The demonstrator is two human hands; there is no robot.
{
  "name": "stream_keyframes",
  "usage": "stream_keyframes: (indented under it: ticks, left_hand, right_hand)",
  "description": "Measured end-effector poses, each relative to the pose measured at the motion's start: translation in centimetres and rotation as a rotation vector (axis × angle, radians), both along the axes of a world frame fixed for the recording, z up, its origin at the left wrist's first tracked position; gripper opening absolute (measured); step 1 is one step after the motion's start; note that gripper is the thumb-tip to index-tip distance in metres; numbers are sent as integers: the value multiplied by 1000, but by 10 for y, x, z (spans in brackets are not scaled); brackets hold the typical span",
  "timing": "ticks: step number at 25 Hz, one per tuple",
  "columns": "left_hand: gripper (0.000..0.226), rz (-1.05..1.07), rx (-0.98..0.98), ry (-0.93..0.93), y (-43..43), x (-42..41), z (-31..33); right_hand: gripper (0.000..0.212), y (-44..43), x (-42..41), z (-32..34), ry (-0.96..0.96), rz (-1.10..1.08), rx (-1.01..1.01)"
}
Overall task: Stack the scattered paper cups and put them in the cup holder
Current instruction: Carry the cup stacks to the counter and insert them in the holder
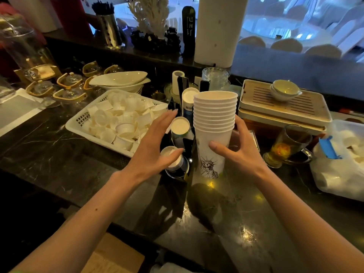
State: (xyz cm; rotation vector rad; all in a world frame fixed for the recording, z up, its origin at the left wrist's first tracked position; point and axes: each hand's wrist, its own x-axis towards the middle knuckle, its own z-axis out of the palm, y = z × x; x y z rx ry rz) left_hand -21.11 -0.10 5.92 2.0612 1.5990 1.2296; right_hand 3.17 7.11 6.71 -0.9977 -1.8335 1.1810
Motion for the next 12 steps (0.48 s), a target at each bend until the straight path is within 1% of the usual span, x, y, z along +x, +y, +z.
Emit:
stream_keyframes:
  ticks: [2,3,7,10,12]
  left_hand:
    - [104,-98,-32,50,12,2,19]
    - [107,-143,-37,86,16,2,25]
    - [113,-266,-56,208,27,-13,40]
    - [107,-232,61,287,35,-19,47]
    - [99,-244,88,272,40,-21,48]
  right_hand:
    - [90,0,-5,12,-4,23,6]
    - [89,0,-8,17,1,38,11]
    - [79,4,-19,35,90,72,-22]
    - [71,8,-29,40,63,126,-46]
    - [64,6,-37,37,51,146,-56]
